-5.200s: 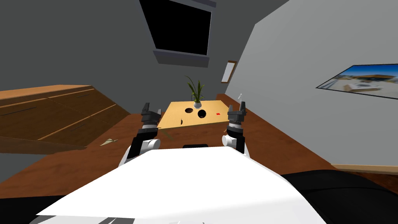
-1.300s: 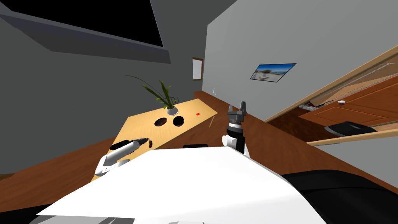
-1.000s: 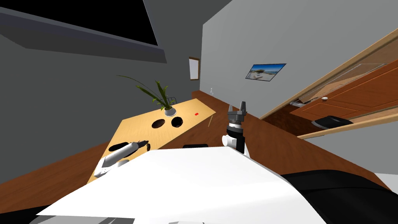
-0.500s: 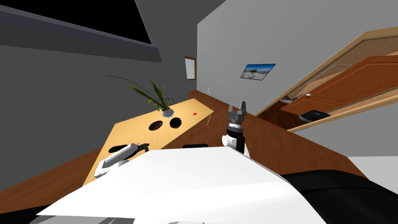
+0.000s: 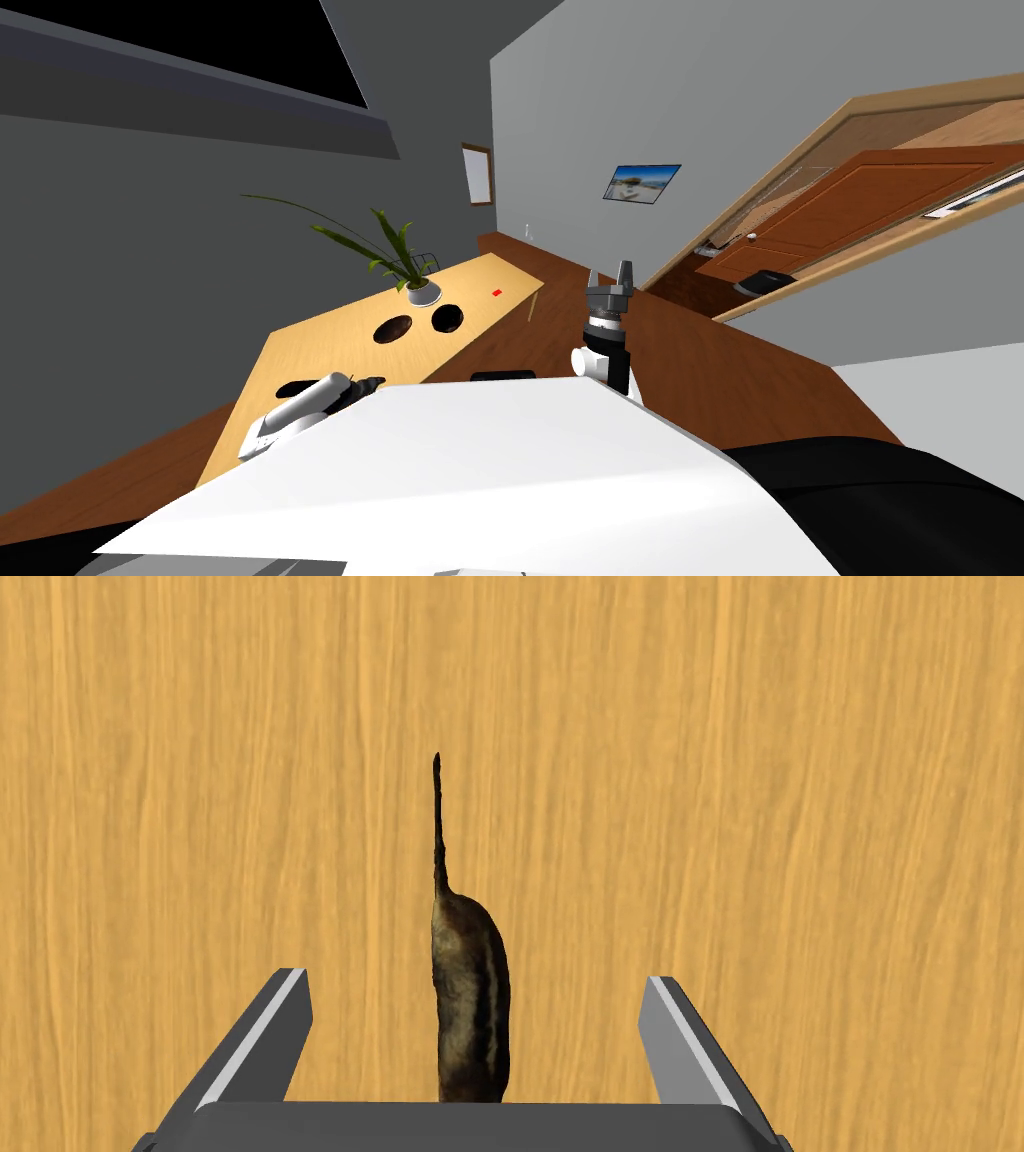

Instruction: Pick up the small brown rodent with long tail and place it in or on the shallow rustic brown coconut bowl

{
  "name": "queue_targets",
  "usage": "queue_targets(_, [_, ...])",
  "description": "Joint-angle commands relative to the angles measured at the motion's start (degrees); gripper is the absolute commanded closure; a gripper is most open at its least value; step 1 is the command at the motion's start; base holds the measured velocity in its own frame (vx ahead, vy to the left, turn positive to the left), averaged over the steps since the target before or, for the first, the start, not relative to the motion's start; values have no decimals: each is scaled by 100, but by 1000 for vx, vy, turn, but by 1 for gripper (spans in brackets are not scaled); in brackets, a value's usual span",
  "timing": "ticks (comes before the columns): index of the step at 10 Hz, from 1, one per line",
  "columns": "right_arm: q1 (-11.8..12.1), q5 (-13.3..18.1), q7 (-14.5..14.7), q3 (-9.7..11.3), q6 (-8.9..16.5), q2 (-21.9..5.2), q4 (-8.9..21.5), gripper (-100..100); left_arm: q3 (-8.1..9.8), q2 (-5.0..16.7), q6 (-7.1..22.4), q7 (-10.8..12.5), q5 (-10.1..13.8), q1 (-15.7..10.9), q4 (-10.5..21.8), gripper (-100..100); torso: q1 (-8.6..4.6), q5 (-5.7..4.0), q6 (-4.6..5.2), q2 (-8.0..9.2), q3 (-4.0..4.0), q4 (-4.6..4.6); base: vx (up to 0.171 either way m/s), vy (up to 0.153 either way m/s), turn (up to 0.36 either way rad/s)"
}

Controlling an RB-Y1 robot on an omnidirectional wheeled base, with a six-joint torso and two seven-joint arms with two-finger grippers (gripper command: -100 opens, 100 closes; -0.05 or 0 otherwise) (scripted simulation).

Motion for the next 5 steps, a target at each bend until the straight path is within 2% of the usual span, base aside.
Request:
queue_targets(1, [0,0,0,0,0,0,0,0,93,66,222,224,40,-32,143,-100,0,0,0,0,0,0,-23,43,-170])
queue_targets(5, [1,0,0,0,0,0,0,0,254,283,497,574,119,-142,563,-100,-3,-1,-3,2,1,0,-22,28,-100])
